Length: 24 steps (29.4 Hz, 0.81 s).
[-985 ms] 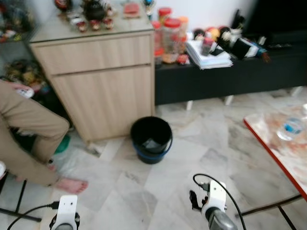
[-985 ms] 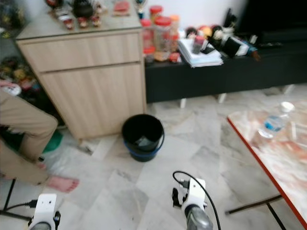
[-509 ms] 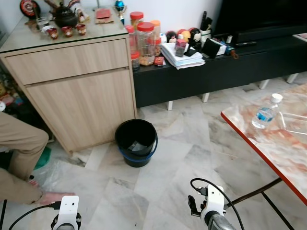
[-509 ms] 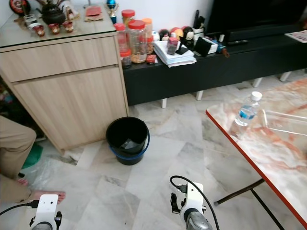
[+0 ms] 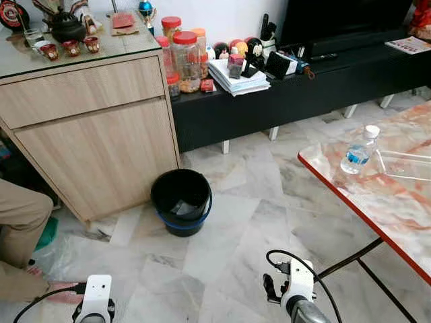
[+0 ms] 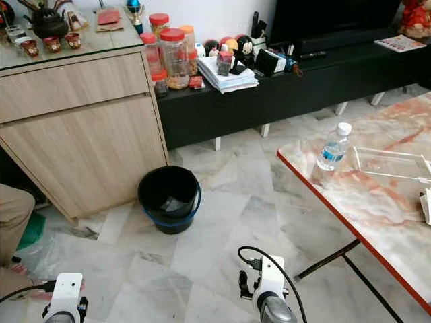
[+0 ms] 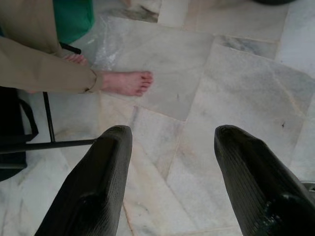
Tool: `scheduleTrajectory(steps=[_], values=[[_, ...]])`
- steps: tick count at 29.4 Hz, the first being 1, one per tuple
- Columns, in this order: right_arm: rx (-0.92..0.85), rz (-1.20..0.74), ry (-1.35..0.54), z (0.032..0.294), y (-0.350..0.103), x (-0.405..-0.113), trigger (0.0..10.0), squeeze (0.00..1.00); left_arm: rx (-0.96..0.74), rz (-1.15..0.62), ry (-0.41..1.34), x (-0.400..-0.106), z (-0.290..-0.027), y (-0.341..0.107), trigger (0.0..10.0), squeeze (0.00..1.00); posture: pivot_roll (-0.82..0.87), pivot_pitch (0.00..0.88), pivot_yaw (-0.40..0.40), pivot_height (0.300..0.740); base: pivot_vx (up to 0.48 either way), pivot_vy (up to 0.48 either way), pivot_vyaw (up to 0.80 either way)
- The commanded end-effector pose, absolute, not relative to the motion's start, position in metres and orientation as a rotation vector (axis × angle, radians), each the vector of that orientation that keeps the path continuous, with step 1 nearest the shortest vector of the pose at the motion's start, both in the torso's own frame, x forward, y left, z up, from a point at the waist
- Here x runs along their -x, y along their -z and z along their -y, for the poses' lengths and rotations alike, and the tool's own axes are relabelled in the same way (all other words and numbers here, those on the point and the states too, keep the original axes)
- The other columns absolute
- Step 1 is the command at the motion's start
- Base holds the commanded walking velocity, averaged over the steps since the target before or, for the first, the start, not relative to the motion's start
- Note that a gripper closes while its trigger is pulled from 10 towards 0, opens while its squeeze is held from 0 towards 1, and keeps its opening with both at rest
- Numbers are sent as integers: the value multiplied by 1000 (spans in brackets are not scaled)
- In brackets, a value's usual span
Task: Picking trash to rubbish bin
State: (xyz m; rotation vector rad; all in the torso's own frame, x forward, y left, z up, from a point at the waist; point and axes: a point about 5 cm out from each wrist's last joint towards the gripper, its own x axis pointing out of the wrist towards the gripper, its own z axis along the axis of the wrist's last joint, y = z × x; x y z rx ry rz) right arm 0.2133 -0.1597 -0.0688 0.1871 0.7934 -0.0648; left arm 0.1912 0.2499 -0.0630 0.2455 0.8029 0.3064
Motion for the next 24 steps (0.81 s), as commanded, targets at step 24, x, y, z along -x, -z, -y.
scheduleTrajectory(steps=[24], values=[[-179, -811, 51, 156, 71, -209, 10000, 0, -255, -825, -308, -185, -248, 67, 10000, 0, 120, 102, 10, 740, 0, 91, -707]])
